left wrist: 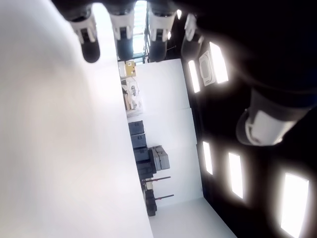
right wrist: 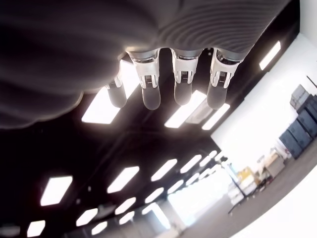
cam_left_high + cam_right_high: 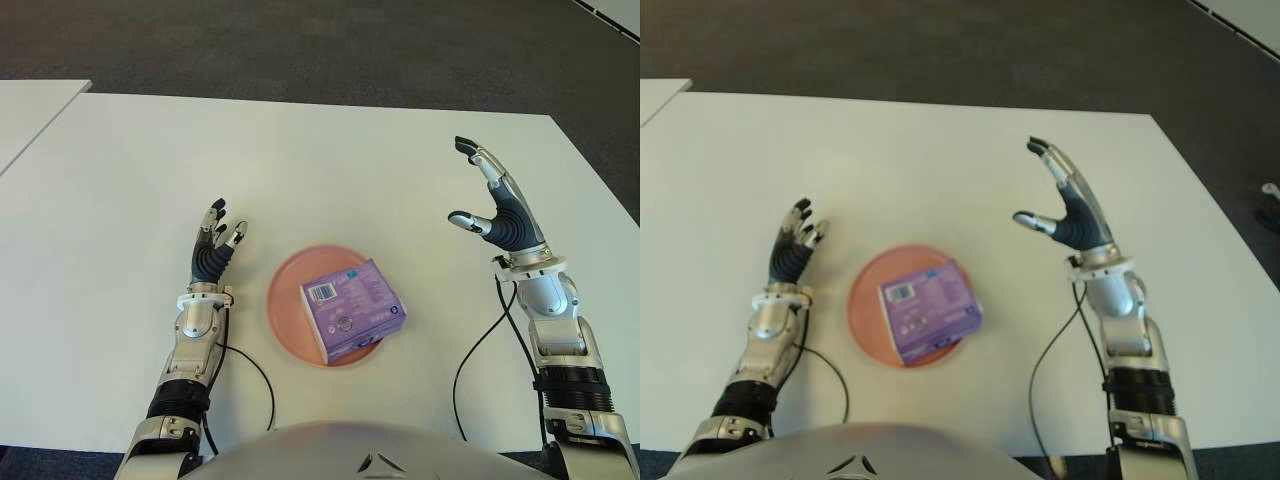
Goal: Put the tissue paper into the plate.
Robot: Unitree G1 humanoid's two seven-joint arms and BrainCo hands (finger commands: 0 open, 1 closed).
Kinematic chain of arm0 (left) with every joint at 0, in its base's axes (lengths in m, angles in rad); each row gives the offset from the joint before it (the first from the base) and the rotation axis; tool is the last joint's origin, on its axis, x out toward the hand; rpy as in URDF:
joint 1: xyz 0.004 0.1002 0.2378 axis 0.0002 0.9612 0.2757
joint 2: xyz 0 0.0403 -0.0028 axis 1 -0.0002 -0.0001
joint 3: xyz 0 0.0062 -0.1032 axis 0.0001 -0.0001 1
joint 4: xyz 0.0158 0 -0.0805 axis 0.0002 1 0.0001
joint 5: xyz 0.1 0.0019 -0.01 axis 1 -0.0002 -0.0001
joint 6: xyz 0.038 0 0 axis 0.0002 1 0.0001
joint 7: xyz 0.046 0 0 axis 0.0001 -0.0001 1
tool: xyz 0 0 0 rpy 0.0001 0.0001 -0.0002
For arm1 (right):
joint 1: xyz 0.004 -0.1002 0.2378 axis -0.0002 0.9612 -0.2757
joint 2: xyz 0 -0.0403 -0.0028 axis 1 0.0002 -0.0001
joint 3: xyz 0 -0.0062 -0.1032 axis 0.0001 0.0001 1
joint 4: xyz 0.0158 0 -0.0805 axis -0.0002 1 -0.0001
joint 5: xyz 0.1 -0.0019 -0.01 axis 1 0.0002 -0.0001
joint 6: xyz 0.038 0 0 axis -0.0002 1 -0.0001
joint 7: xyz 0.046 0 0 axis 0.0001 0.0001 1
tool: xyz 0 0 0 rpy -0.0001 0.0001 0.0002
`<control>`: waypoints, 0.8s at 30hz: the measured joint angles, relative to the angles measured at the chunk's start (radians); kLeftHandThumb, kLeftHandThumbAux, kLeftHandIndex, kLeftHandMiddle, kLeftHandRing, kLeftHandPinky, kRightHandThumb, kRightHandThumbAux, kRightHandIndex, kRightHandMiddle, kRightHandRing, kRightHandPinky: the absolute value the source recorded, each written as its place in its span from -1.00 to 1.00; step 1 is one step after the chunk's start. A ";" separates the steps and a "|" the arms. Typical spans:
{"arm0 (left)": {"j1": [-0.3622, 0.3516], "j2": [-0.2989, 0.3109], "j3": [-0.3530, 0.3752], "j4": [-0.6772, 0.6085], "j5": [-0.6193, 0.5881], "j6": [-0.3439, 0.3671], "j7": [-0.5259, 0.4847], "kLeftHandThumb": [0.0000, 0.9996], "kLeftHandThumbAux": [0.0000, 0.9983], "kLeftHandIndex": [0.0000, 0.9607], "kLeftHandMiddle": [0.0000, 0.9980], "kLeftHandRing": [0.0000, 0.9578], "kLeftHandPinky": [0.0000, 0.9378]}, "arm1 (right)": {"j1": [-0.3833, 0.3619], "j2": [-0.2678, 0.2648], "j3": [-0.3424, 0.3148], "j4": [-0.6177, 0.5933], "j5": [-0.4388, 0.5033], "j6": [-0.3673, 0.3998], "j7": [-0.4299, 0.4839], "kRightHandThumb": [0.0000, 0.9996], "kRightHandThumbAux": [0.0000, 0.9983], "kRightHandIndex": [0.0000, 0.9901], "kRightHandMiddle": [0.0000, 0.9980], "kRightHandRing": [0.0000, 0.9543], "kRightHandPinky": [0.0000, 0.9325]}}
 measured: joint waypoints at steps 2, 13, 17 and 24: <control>-0.002 -0.001 -0.001 -0.002 0.001 0.000 0.000 -1.00 0.03 -1.00 -1.00 -1.00 -1.00 | -0.008 0.071 0.003 0.069 0.023 0.002 -0.027 -0.97 -0.08 -1.00 -1.00 -1.00 -1.00; 0.001 -0.001 0.000 -0.010 0.000 0.008 0.000 -1.00 0.04 -1.00 -1.00 -1.00 -1.00 | -0.025 0.400 0.082 0.410 0.094 0.076 -0.099 -0.97 -0.02 -1.00 -1.00 -1.00 -1.00; 0.004 0.000 0.000 -0.013 0.002 0.009 0.000 -1.00 0.03 -1.00 -1.00 -1.00 -1.00 | -0.049 0.403 0.083 0.451 0.088 0.053 -0.134 -0.95 -0.02 -1.00 -1.00 -1.00 -1.00; 0.006 0.000 0.002 -0.014 0.002 0.009 0.000 -1.00 0.02 -1.00 -1.00 -1.00 -1.00 | -0.064 0.394 0.087 0.471 0.074 0.035 -0.185 -0.87 -0.06 -1.00 -1.00 -1.00 -1.00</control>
